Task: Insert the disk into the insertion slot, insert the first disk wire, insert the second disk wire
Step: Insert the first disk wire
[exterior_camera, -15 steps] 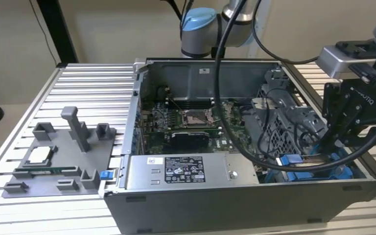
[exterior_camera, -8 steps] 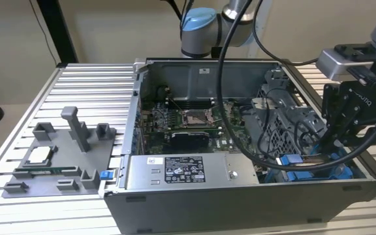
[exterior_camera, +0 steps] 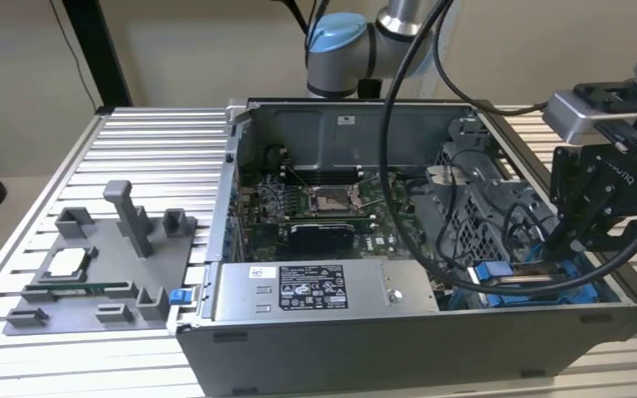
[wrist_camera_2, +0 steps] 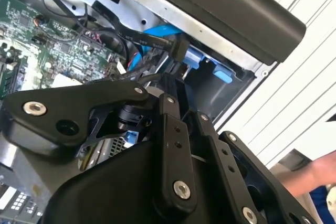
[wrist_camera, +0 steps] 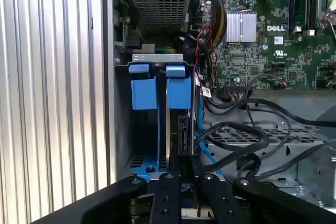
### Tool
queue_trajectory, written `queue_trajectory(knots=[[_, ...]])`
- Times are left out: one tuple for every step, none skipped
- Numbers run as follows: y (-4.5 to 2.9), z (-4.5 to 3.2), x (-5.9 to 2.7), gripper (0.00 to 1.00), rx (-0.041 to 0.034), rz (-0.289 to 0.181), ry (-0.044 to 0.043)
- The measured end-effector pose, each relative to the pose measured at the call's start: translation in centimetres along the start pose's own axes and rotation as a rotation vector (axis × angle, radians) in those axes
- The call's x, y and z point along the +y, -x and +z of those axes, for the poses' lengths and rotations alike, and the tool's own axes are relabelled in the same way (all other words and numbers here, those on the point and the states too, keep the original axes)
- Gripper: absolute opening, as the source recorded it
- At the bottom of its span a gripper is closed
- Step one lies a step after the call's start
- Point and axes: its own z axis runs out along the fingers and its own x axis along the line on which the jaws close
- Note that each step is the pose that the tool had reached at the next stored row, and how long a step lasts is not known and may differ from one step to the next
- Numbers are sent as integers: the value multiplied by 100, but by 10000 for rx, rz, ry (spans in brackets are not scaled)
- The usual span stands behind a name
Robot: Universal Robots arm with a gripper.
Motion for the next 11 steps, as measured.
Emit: queue_trajectory(knots=[[-1,4,-5,0,-109,-1,4],[-2,10,-7,0,-203,-2,8],[-5,18,-9,0,-245,-1,9],[-8,22,-11,0,-249,-2,9],[-13,25,-12,0,-248,-3,9],[-23,29,-12,0,-247,-3,9],[-34,34,-13,0,-250,-4,9],[-43,38,-14,0,-250,6,9],[-47,43,-14,0,-251,20,9],[-51,48,-14,0,-251,36,8],[-52,54,-14,0,-253,51,8]])
